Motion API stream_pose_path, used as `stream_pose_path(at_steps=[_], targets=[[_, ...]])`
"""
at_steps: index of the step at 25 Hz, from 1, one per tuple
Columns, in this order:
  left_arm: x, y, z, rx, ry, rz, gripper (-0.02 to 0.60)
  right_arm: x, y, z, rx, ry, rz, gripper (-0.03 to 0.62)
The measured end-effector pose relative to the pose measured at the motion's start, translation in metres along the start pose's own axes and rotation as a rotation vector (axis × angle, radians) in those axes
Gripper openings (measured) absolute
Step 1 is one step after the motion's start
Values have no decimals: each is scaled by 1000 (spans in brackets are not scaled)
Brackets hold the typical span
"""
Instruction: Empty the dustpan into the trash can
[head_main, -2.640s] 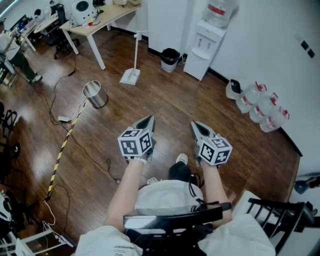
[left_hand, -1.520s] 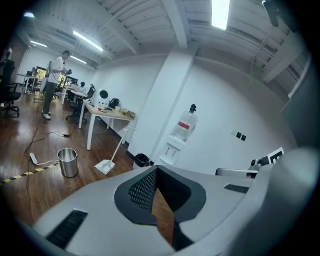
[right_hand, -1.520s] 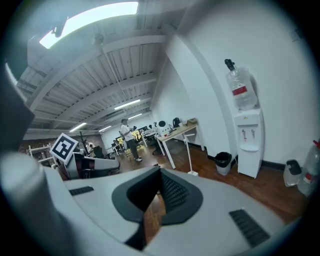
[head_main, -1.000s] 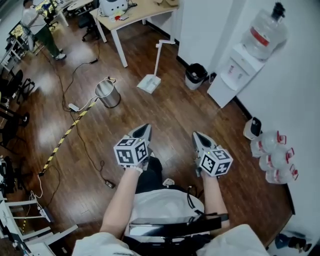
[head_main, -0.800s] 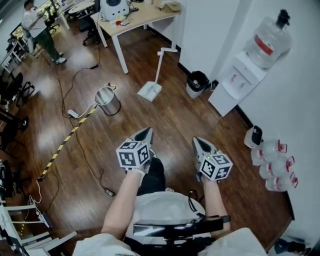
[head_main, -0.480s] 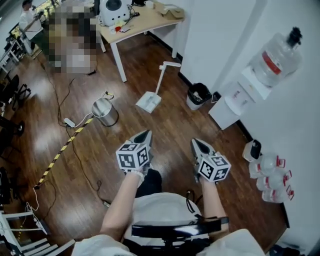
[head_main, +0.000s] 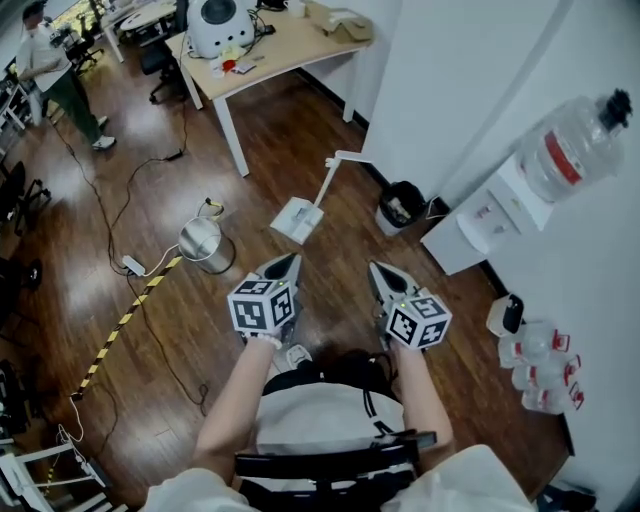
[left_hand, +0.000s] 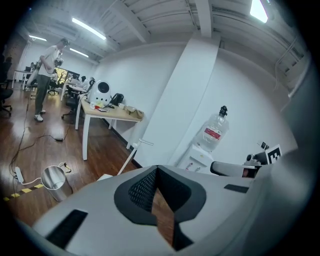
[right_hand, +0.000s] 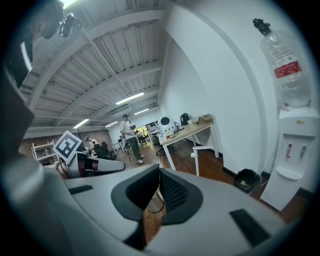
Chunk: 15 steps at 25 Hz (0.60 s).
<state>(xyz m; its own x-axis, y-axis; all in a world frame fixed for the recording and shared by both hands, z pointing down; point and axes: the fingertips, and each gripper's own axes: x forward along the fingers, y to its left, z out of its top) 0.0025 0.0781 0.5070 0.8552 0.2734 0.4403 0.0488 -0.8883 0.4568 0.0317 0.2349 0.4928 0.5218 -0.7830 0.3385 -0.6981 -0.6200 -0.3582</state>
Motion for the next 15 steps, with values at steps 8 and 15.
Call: stream_pose_path(at_steps=[8, 15], targets=[[51, 24, 26, -27, 9, -11, -11, 73, -32, 12, -34, 45, 21, 23], [109, 49, 45, -37, 35, -6, -11, 150, -74, 18, -64, 65, 28, 84]])
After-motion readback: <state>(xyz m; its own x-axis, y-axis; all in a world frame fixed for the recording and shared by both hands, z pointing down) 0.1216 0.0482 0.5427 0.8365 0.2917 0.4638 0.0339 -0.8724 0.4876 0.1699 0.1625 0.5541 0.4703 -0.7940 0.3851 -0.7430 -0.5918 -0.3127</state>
